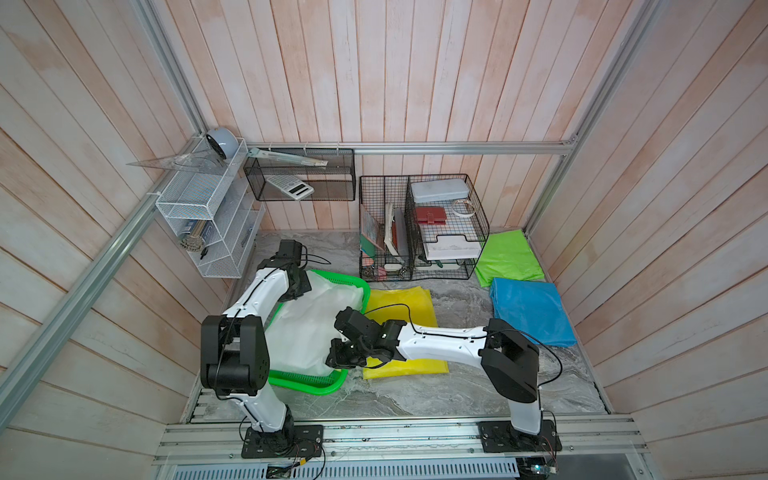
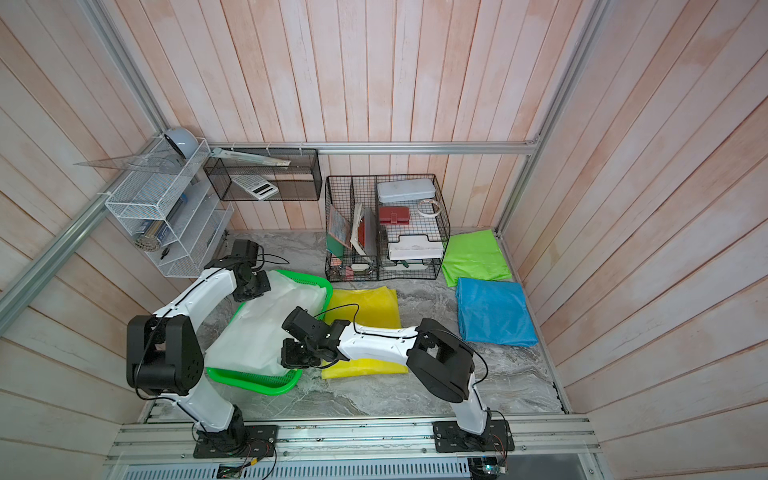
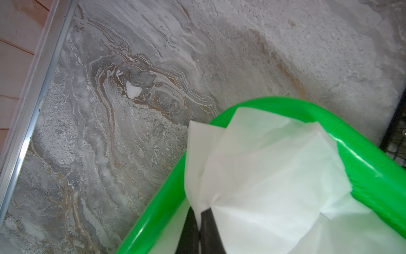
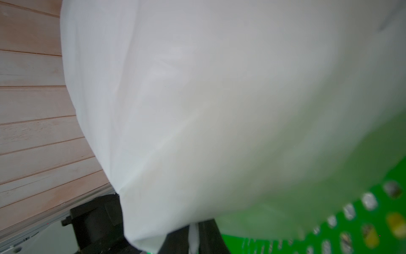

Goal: Put the folded raincoat in the basket
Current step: Place the raincoat in the basket.

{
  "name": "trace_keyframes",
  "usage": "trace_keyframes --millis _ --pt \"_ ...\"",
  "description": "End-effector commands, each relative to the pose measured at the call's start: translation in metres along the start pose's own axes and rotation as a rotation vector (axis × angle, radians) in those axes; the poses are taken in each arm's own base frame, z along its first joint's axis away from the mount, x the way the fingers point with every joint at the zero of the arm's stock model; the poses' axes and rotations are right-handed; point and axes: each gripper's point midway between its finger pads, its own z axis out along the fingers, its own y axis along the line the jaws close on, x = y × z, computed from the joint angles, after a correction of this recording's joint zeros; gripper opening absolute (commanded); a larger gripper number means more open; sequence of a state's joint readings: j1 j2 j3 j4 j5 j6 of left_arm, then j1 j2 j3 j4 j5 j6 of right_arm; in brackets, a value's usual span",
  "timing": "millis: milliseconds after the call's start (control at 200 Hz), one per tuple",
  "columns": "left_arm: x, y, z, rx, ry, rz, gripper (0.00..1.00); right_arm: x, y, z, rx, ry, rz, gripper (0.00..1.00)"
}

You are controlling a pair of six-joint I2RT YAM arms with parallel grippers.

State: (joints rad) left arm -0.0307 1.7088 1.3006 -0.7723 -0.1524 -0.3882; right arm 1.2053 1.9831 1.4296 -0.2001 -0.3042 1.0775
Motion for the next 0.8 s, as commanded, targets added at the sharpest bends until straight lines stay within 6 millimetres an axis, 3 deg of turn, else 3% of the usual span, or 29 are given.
trace_keyframes --millis 0,390,565,675,795 --pt "0.0 0.0 -0.001 0.001 0.034 -0.004 0.04 0.005 -0.006 0.006 -0.006 0.029 0.004 0.19" --pt "0.004 -0.003 -0.002 0.02 0.059 0.0 0.08 0.002 -0.018 -0.023 0.121 -0.005 -0.089 0.41" --pt "0.006 -0.003 0.001 0.019 0.065 -0.004 0.08 0.0 -0.016 -0.051 0.142 -0.042 -0.149 0.4" --pt "0.007 -0.003 0.001 0.019 0.069 -0.003 0.08 -0.001 -0.013 -0.065 0.134 -0.054 -0.177 0.31" --pt "0.008 -0.003 0.003 0.019 0.073 -0.001 0.08 -0.005 0.006 -0.073 0.089 -0.061 -0.263 0.29"
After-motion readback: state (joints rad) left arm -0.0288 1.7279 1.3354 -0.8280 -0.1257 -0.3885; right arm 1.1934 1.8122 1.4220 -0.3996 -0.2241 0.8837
